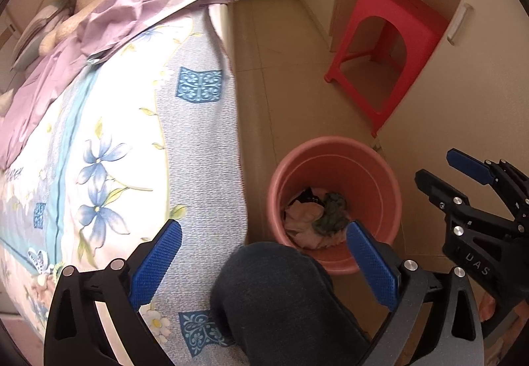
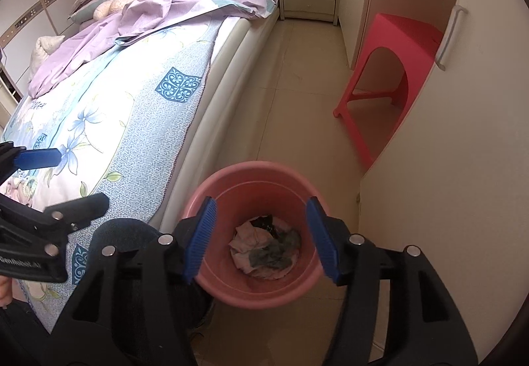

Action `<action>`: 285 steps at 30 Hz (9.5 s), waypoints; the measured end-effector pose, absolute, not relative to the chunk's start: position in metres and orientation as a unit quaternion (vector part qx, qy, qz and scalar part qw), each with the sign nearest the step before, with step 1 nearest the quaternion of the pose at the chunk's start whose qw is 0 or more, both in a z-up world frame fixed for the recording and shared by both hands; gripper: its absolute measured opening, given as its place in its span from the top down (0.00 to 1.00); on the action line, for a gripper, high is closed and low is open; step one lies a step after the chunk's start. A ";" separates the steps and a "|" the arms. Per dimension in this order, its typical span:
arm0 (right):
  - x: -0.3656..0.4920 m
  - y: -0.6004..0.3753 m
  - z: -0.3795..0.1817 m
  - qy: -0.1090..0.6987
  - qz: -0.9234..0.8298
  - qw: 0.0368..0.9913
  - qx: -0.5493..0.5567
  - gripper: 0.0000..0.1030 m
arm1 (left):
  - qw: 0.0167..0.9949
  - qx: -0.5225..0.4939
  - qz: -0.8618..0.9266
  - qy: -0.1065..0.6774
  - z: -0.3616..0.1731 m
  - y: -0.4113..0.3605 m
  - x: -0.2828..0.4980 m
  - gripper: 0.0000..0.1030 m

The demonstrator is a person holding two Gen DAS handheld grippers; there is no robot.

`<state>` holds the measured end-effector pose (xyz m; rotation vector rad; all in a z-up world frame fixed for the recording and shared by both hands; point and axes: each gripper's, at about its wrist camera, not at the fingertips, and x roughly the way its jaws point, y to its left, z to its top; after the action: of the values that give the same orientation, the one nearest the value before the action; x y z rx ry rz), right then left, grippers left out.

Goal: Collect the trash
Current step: 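Open both tools to drop the green and white cloths into the bucket, then move both tools back to the beige garment and orange plush toy, then grasp the orange plush toy with the left tool while the right tool grasps the beige garment, then carry the plush toy and beige garment in both tools over the pink bucket, then open the left tool to drop the plush toy while the right tool releases the beige garment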

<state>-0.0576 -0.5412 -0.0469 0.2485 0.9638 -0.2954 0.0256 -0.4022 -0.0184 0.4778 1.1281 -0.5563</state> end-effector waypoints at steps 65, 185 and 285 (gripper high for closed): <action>0.017 -0.163 -0.006 0.461 0.188 0.865 -0.058 0.37 | 0.838 -0.047 0.069 0.540 -0.010 0.005 -0.002 0.05; 0.005 -0.205 0.044 0.470 0.239 0.849 0.023 0.93 | 0.844 0.020 -0.020 0.535 0.017 -0.041 -0.016 0.48; -0.043 -0.549 -0.081 0.517 -0.079 0.830 0.194 0.85 | 0.746 0.286 -0.290 0.527 -0.052 -0.453 0.022 0.22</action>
<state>-0.0430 -0.5488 -0.0811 0.4115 1.0964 -0.1684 0.0220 -0.4526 -0.0520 0.6261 1.1537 -0.6342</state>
